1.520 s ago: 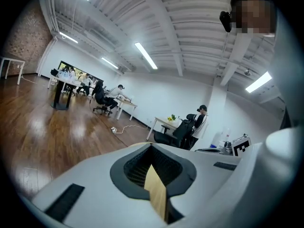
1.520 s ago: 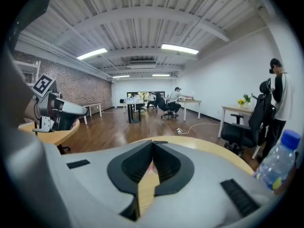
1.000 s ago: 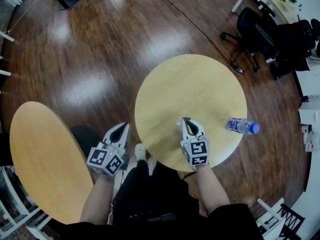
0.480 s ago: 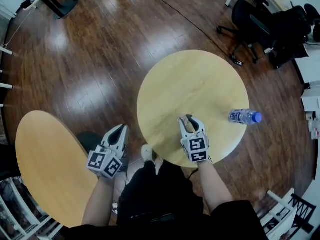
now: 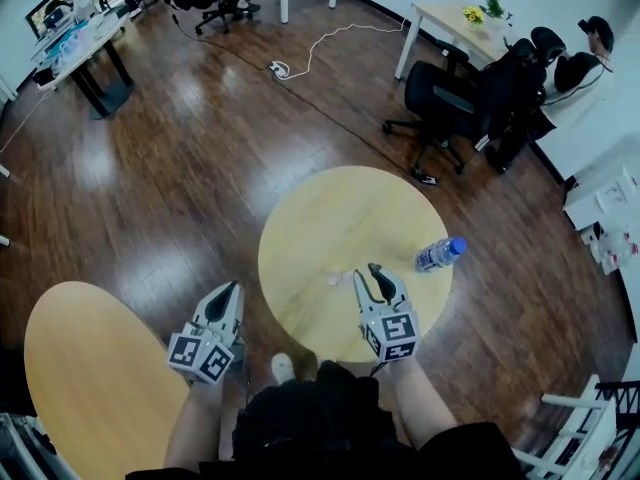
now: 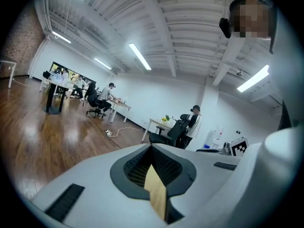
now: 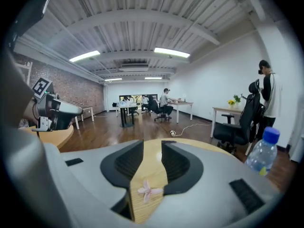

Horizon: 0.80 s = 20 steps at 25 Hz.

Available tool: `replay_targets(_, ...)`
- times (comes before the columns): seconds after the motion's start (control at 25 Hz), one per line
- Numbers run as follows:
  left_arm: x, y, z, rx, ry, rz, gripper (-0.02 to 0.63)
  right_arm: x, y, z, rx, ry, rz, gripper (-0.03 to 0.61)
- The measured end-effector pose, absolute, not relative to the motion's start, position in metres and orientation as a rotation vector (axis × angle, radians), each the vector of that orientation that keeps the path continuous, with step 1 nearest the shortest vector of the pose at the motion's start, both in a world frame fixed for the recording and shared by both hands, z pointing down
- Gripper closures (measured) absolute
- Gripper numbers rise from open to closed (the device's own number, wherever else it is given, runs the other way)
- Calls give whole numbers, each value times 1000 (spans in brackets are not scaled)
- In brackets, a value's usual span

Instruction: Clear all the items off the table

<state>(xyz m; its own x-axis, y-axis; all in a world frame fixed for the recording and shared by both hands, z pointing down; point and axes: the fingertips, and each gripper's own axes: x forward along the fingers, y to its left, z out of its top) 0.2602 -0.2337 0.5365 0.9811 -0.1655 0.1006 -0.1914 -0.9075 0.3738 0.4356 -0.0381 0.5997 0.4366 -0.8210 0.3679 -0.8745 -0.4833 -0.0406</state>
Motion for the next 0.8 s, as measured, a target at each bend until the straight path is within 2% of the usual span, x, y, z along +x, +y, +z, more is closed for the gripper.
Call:
replay_targets(0.2,260,-238,509,2784,-219,-26,614,435,-33,543,2638,-1546,311,458)
replay_targets(0.6,262,-239,487,2826,-186,-148,614,430,-42,494,2749,-1578,111,574)
replay_targets(0.8,268,-243,474,2807,-190,-228,614,440,-33,484,2786,-1537,89,575)
